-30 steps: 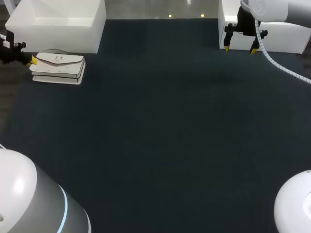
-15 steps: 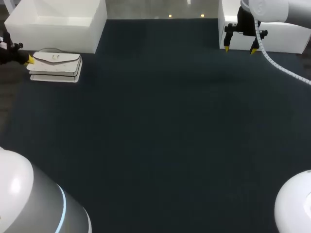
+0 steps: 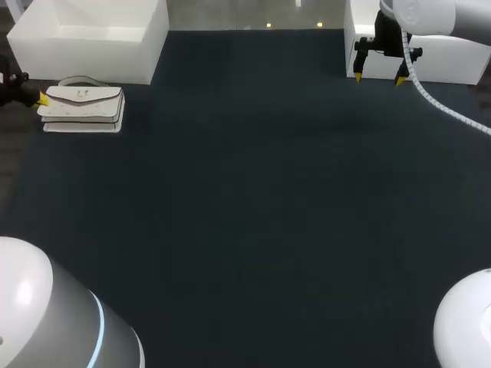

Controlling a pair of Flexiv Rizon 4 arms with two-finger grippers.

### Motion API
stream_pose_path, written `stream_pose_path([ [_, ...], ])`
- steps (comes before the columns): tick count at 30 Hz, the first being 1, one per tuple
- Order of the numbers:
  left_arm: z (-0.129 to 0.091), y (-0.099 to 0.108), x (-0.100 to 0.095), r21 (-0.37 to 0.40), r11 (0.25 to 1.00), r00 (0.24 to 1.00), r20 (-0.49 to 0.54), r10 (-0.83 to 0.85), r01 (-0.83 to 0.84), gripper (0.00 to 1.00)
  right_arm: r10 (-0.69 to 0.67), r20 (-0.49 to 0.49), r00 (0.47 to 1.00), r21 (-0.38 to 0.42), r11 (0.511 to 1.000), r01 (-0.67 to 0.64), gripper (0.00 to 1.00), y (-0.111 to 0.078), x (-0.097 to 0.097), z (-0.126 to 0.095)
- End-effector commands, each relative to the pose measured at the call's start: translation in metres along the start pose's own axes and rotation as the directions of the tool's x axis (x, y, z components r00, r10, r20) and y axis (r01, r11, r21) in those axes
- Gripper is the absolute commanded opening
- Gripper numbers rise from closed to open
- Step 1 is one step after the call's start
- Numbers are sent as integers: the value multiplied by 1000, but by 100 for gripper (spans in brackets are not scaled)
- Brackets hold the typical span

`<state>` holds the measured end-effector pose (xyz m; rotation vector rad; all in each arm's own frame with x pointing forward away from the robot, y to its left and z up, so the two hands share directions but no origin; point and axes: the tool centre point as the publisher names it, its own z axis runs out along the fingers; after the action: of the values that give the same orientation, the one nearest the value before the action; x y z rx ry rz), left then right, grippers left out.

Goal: Pick up the bag, open it, inspect its contents, close it, and place it on the opposite side

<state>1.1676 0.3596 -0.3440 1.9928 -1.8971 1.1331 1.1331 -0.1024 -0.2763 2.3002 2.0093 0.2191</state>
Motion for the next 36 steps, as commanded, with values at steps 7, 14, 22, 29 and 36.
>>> stream_pose_path([
  [7,-5,-9,-9,-358,934,994,-106,-41,0,20,1,3,1000,0,1000,-1,100,0,1,-1],
  [14,-14,-3,-1,-348,938,1000,-20,-14,6,100,1,3,1000,0,1000,-1,100,0,1,-1],
  [22,-52,9,34,-321,947,985,169,31,25,100,1,3,1000,0,1000,-1,100,0,1,-1],
  [29,-69,19,81,-298,949,934,357,8,106,100,1,3,1000,0,1000,-1,100,0,1,-1],
  [36,-65,31,116,-306,948,890,452,63,89,100,1,3,1000,0,1000,-1,100,0,1,-1],
])
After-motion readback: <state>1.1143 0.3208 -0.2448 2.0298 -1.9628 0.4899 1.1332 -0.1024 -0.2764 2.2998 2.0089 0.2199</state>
